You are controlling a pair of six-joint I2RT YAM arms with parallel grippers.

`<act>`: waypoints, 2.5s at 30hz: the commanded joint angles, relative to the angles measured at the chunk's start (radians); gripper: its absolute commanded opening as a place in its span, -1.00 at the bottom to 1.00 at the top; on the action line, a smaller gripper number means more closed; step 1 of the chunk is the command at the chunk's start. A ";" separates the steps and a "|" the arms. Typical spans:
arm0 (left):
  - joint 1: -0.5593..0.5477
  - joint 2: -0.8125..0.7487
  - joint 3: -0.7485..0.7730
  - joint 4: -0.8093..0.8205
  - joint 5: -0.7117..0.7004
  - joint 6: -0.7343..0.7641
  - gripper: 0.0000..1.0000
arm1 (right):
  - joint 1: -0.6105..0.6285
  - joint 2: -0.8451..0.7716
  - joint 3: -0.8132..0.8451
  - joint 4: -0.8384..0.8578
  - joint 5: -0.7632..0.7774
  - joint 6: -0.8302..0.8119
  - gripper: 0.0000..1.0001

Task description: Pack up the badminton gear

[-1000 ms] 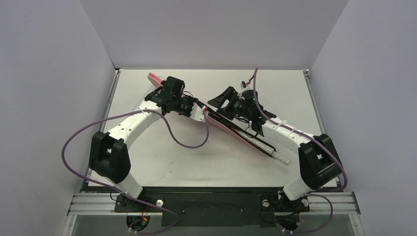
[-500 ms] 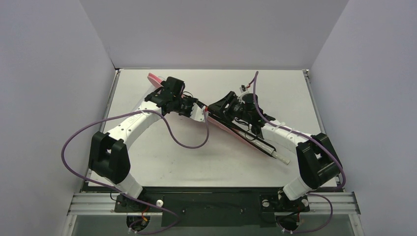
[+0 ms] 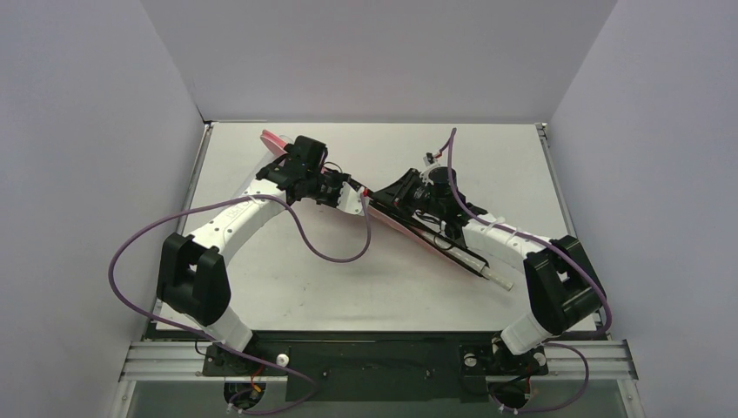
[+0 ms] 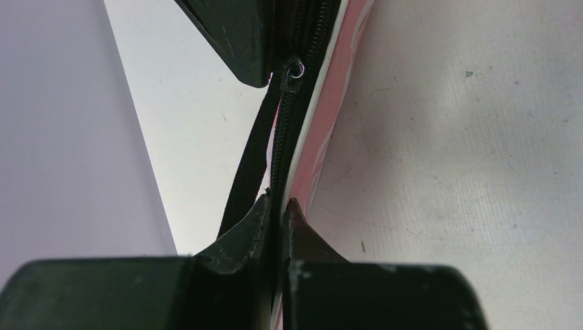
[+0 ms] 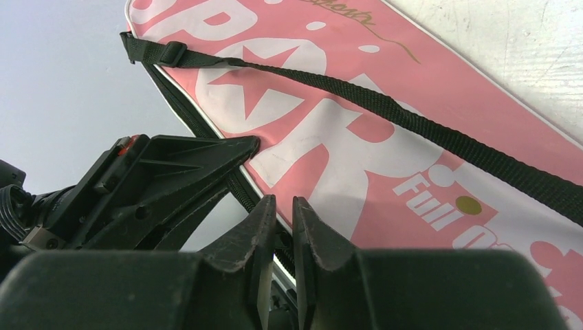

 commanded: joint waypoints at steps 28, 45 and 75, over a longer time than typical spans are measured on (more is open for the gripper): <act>-0.005 -0.035 0.037 0.054 -0.002 -0.046 -1.00 | -0.030 -0.165 -0.033 -0.080 0.026 -0.092 -1.00; -0.003 -0.036 0.039 0.055 -0.009 -0.042 -1.00 | -0.128 -0.451 -0.149 -0.406 0.068 -0.282 -1.00; -0.259 -0.039 0.012 0.074 0.010 -0.273 0.71 | -0.188 -0.640 -0.133 -0.585 0.041 -0.284 -1.00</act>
